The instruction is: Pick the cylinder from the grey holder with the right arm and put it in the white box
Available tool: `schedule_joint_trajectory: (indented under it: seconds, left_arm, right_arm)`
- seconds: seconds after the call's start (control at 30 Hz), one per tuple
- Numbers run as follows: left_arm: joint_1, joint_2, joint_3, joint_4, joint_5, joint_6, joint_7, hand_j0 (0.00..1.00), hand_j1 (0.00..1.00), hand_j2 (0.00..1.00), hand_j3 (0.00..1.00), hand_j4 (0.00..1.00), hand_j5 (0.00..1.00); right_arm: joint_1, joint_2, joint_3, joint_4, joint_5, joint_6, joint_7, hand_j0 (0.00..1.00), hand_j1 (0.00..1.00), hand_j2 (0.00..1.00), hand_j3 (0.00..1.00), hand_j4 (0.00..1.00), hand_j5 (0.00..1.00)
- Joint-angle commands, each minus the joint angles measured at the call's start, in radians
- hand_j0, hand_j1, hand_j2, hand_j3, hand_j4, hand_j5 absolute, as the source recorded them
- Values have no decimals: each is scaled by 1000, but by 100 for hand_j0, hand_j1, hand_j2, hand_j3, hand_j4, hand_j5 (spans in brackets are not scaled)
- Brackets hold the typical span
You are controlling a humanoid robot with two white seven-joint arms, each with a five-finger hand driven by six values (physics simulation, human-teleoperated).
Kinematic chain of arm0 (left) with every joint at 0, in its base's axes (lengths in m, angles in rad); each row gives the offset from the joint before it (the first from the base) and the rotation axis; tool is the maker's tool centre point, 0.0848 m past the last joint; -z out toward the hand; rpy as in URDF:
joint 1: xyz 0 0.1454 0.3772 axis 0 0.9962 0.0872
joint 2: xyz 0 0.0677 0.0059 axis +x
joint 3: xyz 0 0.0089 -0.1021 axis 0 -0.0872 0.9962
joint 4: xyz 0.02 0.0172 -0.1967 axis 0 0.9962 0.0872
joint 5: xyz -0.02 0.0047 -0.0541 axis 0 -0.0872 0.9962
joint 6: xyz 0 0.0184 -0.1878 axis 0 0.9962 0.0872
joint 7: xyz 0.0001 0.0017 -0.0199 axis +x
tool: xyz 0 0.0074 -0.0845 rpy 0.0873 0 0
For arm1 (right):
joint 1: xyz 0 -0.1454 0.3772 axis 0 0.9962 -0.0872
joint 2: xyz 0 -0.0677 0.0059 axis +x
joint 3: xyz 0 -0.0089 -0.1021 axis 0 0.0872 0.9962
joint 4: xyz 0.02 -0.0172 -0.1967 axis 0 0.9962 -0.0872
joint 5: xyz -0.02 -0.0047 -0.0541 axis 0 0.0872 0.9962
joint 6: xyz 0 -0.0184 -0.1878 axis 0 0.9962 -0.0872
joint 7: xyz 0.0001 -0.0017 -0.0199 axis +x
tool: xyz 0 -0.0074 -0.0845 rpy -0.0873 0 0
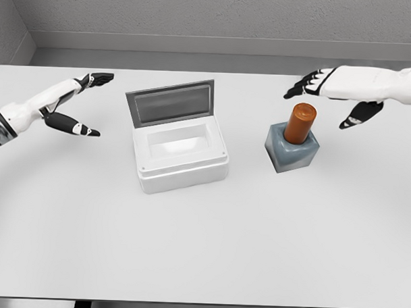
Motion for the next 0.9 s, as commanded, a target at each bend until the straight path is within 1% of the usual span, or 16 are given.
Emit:
schedule_joint_trajectory:
  seconds: [0.0, 0.07, 0.27, 0.4, 0.47, 0.6, 0.73, 0.87]
  left_arm:
    - [0, 1, 2, -3, 8, 2, 0, 100, 100, 100, 100, 100, 100]
    - [5, 1, 8, -6, 8, 2, 0, 100, 100, 100, 100, 100, 100]
    - [2, 1, 13, -1, 10, 2, 0, 100, 100, 100, 100, 100, 100]
    - [0, 1, 13, -3, 10, 2, 0, 100, 100, 100, 100, 100, 100]
    - [0, 1, 13, -3, 10, 2, 0, 100, 100, 100, 100, 100, 100]
    - [2, -1, 11, -3, 10, 2, 0, 100, 100, 100, 100, 100, 100]
    - [0, -1, 11, -1, 10, 2, 0, 100, 100, 100, 100, 100, 100]
    - [-2, -1, 11, 0, 10, 2, 0, 100, 100, 100, 100, 100, 100]
  right_arm:
    - [-3, 4, 38, 5, -4, 3, 0, 100, 100, 100, 100, 100, 100]
    - [-28, 18, 66, 5, -3, 3, 0, 100, 100, 100, 100, 100, 100]
    - [-44, 22, 62, 2, -4, 3, 0, 100, 100, 100, 100, 100, 100]
    - [-43, 36, 69, 1, 1, 3, 0, 100, 100, 100, 100, 100, 100]
    - [-41, 36, 61, -1, 40, 3, 0, 100, 100, 100, 100, 100, 100]
    - [-43, 41, 55, -4, 48, 3, 0, 100, 100, 100, 100, 100, 100]
    - [-41, 78, 56, 4, 57, 3, 0, 100, 100, 100, 100, 100, 100]
    - [-40, 85, 58, 11, 65, 3, 0, 100, 100, 100, 100, 100, 100]
